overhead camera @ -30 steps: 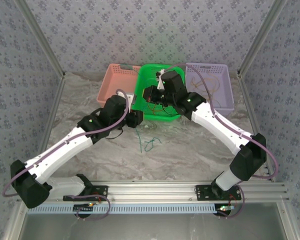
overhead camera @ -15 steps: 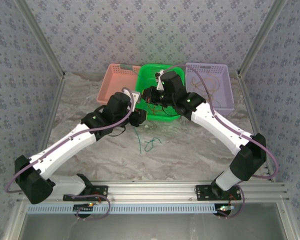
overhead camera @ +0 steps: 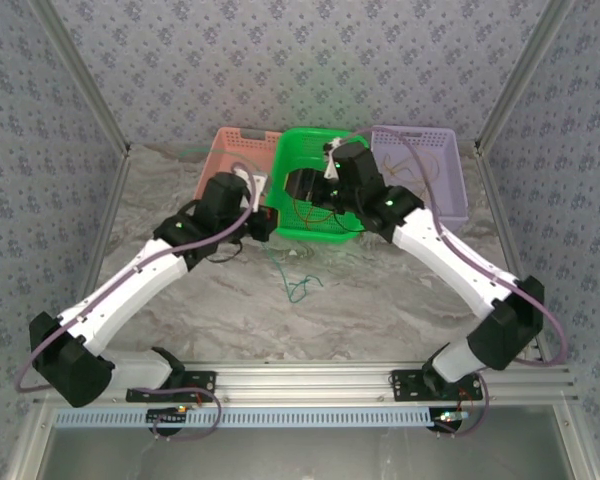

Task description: Untangle the cables

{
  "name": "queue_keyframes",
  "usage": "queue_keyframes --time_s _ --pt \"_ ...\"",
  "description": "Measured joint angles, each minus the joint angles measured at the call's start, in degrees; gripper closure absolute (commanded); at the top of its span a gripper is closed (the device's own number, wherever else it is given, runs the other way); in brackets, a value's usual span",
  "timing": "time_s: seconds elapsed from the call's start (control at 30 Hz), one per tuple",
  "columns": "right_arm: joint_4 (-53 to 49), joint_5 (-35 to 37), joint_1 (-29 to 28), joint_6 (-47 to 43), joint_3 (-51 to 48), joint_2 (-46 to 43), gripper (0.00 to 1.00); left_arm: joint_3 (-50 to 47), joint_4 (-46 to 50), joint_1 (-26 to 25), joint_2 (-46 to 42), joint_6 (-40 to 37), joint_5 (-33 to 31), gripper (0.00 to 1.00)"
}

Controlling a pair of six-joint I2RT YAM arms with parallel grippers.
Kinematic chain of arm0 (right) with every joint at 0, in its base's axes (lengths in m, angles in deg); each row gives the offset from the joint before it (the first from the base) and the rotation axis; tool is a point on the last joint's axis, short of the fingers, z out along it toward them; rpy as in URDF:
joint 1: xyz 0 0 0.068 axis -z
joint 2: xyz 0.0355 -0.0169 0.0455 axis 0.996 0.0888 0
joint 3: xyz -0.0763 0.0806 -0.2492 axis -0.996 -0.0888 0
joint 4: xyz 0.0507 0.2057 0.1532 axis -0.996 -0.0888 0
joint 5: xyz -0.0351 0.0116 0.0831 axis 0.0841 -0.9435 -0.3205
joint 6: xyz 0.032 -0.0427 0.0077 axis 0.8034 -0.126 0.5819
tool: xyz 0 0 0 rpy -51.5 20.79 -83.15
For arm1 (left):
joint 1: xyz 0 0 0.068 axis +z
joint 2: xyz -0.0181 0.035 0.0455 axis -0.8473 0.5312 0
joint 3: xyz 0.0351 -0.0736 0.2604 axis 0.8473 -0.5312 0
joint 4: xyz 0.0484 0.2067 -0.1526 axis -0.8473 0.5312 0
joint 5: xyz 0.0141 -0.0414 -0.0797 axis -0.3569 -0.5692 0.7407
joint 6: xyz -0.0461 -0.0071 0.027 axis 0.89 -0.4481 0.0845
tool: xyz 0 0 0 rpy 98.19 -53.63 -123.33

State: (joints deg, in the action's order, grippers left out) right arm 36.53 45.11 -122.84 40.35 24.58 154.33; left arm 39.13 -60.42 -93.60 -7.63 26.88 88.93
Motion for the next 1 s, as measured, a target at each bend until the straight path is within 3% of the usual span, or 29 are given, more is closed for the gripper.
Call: queue_keyframes --time_s 0.23,0.43,0.63,1.0 --pt "-1.66 9.25 0.68 -3.67 -5.97 -17.81 0.32 2.51 1.60 11.80 1.18 -1.90 4.57 1.00" --pt "-0.39 13.16 -1.01 -6.08 -15.74 -28.04 0.31 9.38 -1.53 16.22 9.25 -6.88 0.94 1.00" --pt "0.04 13.88 -2.80 -7.39 -22.86 -28.96 0.32 18.97 -5.86 17.14 23.74 -13.22 -6.45 1.00" --pt "2.80 13.64 -3.10 -7.98 -26.29 -28.89 0.33 34.77 -11.34 19.61 46.82 -18.62 -14.80 1.00"
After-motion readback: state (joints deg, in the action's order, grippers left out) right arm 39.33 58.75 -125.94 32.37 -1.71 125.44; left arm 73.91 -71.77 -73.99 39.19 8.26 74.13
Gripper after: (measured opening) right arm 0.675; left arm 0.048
